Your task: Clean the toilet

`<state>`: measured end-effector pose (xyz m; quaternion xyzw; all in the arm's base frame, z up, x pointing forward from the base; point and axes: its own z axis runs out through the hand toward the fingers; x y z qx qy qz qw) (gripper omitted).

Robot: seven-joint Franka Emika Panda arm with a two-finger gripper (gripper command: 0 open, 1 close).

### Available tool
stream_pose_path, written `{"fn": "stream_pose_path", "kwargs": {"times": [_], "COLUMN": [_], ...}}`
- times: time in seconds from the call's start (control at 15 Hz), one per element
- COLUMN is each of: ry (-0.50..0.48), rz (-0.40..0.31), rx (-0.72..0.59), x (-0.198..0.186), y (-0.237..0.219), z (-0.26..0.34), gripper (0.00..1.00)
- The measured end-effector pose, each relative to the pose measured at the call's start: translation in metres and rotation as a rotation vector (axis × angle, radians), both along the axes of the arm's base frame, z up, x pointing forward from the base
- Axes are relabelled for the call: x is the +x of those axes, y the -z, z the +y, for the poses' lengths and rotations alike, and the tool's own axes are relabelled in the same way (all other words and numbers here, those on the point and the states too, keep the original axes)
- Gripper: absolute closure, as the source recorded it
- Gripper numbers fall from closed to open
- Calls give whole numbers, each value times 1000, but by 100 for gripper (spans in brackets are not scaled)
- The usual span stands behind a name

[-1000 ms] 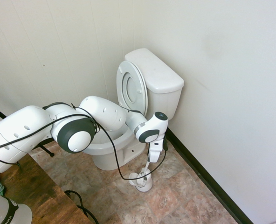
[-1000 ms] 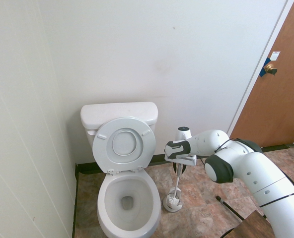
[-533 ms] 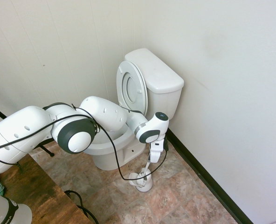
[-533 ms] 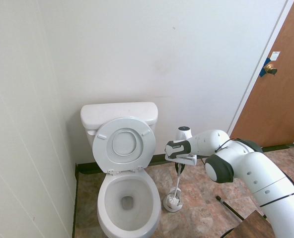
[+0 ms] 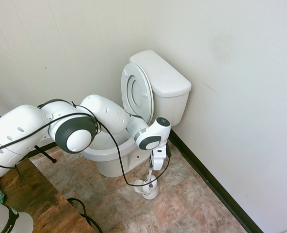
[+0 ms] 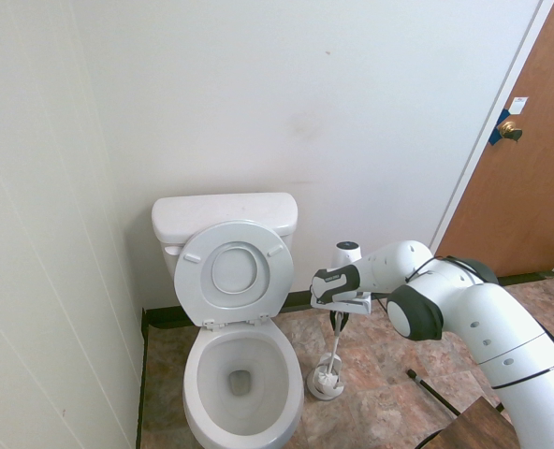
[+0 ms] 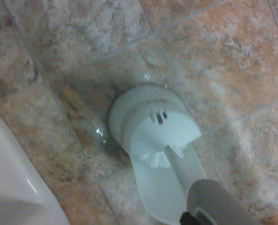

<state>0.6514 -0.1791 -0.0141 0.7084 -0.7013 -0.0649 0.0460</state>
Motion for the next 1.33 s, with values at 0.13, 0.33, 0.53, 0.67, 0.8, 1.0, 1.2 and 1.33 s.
{"fn": "stream_pose_path", "kwargs": {"times": [0.13, 0.33, 0.53, 0.67, 0.8, 1.0, 1.2, 1.33], "ry": [-35, -82, -108, -129, -150, -193, -255, -289], "rz": [0, -12, -35, -54, -82, -127, -185, -212], "rx": [5, 12, -3, -22, -47, -70, -94, -108], "x": [-12, -27, -39, -49, -62, -85, -97, -106], "y": [-9, -37, -85, -125, -171, -234, -304, -352], "z": [3, 3, -2, -6, -8, 7, 32, 52], "gripper": [100, 100, 100, 100, 100, 100, 100, 100]}}
